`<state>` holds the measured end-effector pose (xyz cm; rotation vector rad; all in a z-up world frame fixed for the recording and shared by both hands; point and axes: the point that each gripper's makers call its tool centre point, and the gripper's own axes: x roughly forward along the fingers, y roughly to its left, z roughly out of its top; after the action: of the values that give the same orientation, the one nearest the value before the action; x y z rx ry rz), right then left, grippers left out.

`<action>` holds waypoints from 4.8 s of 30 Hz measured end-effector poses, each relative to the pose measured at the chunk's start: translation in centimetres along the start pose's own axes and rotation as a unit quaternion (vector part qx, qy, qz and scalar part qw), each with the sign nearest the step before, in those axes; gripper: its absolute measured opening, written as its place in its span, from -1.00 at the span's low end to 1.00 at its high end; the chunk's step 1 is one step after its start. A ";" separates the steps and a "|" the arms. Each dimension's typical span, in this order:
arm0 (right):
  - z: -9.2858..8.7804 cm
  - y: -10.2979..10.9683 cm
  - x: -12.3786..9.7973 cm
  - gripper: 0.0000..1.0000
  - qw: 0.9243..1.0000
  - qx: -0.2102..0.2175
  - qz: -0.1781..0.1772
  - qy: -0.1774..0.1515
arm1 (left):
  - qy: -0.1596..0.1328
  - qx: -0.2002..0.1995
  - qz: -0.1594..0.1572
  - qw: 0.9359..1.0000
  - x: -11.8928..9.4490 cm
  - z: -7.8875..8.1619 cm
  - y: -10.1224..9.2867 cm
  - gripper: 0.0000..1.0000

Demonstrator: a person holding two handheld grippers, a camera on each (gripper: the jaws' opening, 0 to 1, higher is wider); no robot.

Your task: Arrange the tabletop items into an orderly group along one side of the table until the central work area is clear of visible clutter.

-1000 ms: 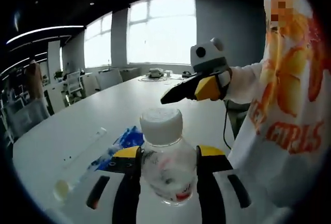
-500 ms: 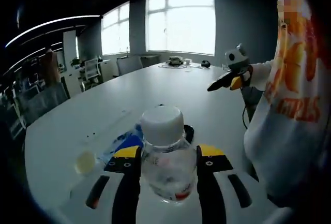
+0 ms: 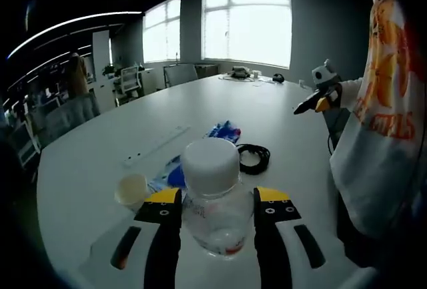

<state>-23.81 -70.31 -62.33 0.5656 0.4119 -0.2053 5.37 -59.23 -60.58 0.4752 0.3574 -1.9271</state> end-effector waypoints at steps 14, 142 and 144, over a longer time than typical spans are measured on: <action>-0.6 -0.9 1.6 0.17 0.999 0.023 -0.022 0.029 | 0.005 -0.021 0.057 0.998 -2.5 -2.7 9.2 -0.17; -4.9 -1.1 0.4 0.22 0.998 0.052 -0.024 0.032 | 0.109 -0.092 0.162 0.976 -4.6 -5.0 4.2 1.00; -5.2 -1.0 0.3 0.22 0.998 0.055 -0.022 0.035 | 0.104 -0.104 0.175 0.974 -5.1 -5.3 3.8 1.00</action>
<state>-25.46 -68.29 -66.91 0.6733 0.4835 -0.2529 11.55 -54.17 -62.84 0.5613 0.5651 -1.4845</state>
